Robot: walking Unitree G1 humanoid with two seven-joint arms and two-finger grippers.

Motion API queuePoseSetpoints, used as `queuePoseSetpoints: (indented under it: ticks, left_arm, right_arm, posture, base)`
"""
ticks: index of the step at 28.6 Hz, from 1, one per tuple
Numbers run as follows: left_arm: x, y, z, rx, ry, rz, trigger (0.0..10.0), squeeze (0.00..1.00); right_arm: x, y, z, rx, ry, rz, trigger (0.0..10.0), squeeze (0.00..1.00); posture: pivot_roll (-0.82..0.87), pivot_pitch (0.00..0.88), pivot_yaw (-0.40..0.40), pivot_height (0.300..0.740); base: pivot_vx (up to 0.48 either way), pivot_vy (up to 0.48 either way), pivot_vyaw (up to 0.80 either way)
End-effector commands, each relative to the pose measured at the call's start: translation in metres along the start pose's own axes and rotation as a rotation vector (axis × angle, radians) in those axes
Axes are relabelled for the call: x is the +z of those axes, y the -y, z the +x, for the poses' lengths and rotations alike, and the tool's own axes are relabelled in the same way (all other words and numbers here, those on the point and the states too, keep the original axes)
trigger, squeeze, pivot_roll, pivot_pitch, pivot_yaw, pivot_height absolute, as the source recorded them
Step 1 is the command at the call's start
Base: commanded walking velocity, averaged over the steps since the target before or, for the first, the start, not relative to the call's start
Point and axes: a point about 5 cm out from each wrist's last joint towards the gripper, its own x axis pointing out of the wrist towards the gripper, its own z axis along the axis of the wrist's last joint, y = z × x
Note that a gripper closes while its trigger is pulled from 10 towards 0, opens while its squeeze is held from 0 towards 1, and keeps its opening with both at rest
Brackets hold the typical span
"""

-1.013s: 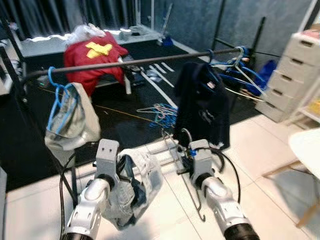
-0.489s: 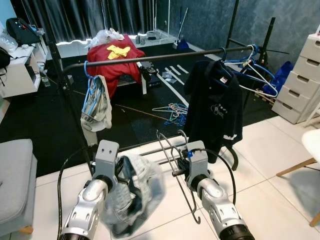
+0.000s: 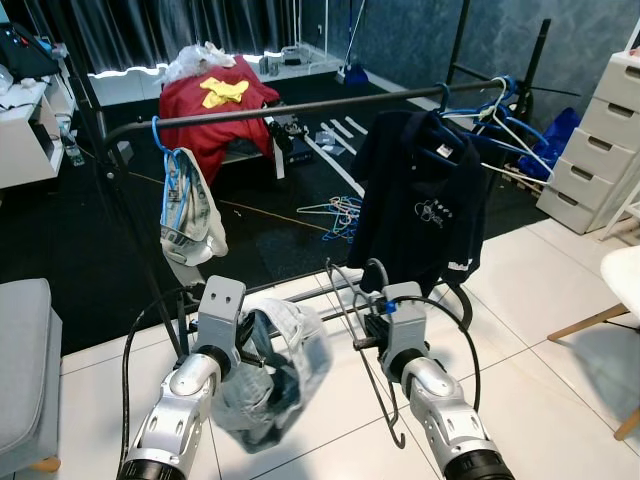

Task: Hang hanger

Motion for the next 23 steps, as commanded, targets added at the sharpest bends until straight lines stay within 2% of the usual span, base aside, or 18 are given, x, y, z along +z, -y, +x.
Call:
queuePoseSetpoints:
  ticks: [1,10,13,20,23]
  left_arm:
    - [0.0025,-0.0071,-0.0001,0.03,0.003,0.006,10.0,0.0]
    - [0.003,-0.0067,-0.0015,0.046,0.004,-0.002,10.0,0.0]
    - [0.0021,-0.0086,-0.0021,0.062,0.001,-0.039,10.0,0.0]
    - [0.0014,-0.0087,-0.0016,0.065,-0.007,-0.046,10.0,0.0]
    - [-0.0006,-0.0104,-0.0013,0.083,-0.021,-0.041,10.0,0.0]
  right_arm:
    - [0.0013,-0.0038,0.0003,0.015,0.012,-0.017,10.0,0.0]
    - [0.0071,-0.0092,0.0031,0.055,0.031,-0.07,10.0,0.0]
    - [0.0085,-0.0073,0.0029,0.054,0.04,-0.029,10.0,0.0]
    - [0.0062,-0.0076,0.0023,0.061,0.029,-0.039,10.0,0.0]
    - [0.006,-0.0076,0.0022,0.065,0.027,-0.042,10.0,0.0]
  posture:
    - [0.0,0.019,0.03,0.74]
    - [0.0,0.021,0.02,0.74]
    - [0.0,0.021,0.019,0.74]
    - [0.0,0.022,0.018,0.74]
    - [0.0,0.019,0.017,0.74]
  base:
    - [0.0,0.0,0.8]
    - [0.0,-0.431,0.8]
    - [0.0,0.0,0.0]
    - [0.0,0.0,0.0]
    - [0.0,0.48,0.0]
